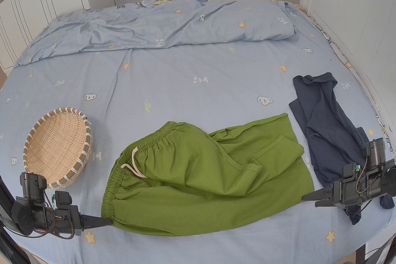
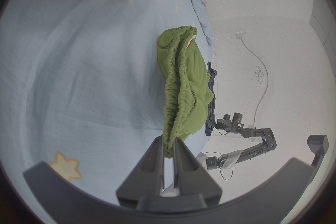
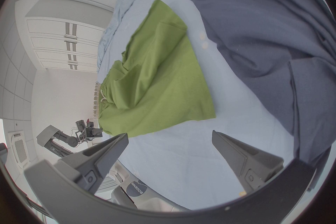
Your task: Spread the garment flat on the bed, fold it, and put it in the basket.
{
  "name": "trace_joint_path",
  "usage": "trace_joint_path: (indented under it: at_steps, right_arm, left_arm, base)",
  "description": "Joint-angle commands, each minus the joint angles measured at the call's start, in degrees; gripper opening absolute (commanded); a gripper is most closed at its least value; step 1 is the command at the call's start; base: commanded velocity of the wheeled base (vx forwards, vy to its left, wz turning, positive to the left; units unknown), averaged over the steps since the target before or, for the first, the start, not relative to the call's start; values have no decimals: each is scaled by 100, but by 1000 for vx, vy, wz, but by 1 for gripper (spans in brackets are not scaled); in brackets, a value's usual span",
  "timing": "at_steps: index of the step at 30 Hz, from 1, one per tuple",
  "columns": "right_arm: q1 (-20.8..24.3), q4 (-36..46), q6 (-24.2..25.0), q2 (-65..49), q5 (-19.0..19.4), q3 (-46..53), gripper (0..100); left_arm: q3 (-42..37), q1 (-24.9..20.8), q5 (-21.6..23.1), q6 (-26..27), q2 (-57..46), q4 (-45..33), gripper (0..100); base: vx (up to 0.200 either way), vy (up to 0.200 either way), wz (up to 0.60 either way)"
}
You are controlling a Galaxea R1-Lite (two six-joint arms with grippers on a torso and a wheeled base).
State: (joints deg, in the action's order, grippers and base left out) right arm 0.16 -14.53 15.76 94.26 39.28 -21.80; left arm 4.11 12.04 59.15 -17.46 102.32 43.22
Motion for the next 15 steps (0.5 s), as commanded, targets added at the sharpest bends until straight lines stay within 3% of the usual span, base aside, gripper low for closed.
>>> trace_joint_path:
  at_steps: [1, 9, 15]
  right_arm:
    - [-95, -349, -73, 822, 98, 70, 100]
    - [-227, -1122, -73, 1376, 159, 105, 100]
    - [-394, -1649, -38, 1605, 625, 123, 100]
  left_arm:
    - [-15, 70, 18, 164, -10, 3, 0]
    - [-7, 132, 27, 419, 140, 3, 0]
    - [2, 132, 27, 410, 148, 3, 0]
  base:
    - [0, 0, 0]
    - [0, 0, 0]
    - [0, 0, 0]
